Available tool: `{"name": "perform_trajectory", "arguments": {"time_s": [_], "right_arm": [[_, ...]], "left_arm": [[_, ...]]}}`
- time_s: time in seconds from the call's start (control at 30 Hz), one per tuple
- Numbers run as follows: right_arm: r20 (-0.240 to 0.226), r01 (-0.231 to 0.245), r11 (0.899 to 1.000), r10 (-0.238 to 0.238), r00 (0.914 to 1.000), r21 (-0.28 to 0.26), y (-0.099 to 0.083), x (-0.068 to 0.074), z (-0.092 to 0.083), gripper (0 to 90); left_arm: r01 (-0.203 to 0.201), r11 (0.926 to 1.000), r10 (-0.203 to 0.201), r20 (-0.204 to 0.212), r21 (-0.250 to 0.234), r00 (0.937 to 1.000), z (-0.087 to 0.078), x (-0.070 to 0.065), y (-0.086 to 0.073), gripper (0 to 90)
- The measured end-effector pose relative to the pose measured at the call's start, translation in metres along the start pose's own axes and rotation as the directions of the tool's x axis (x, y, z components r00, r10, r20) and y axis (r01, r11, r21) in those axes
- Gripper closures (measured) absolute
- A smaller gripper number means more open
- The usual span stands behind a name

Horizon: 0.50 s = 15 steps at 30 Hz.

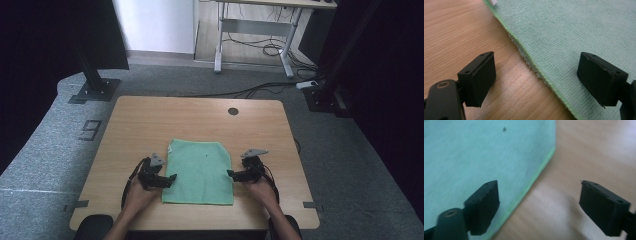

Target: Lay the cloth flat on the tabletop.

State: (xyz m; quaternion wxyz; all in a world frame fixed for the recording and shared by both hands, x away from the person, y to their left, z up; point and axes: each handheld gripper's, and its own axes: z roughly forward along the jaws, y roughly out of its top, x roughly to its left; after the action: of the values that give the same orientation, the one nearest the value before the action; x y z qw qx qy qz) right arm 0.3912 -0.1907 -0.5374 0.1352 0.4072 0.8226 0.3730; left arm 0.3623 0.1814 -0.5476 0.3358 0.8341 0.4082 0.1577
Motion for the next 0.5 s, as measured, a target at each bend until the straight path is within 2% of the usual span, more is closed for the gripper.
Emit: {"name": "perform_trajectory", "arguments": {"time_s": [0.13, 0.33, 0.5], "right_arm": [[-0.003, -0.004, 1.0, 0.004, 1.0, -0.004, 0.023, -0.009, 0.008, 29.3], [0.011, 0.025, 0.999, -0.025, 0.9996, 0.035, 0.057, -0.016, 0.029, 45.9], [-0.006, 0.016, 0.998, -0.015, 0.9999, 0.062, 0.066, -0.022, 0.046, 54.4]], "left_arm": [[0.0, 1.0, 0.0, 0.0, 0.0, 1.0, 0.0, 0.0, 0.0, 15.0], [0.0, 1.0, 0.0, 0.001, 0.001, 1.0, 0.0, 0.0, 0.0, 15.0], [0.0, 1.0, 0.0, 0.001, 0.001, 1.0, 0.0, 0.0, 0.0, 15.1]]}}
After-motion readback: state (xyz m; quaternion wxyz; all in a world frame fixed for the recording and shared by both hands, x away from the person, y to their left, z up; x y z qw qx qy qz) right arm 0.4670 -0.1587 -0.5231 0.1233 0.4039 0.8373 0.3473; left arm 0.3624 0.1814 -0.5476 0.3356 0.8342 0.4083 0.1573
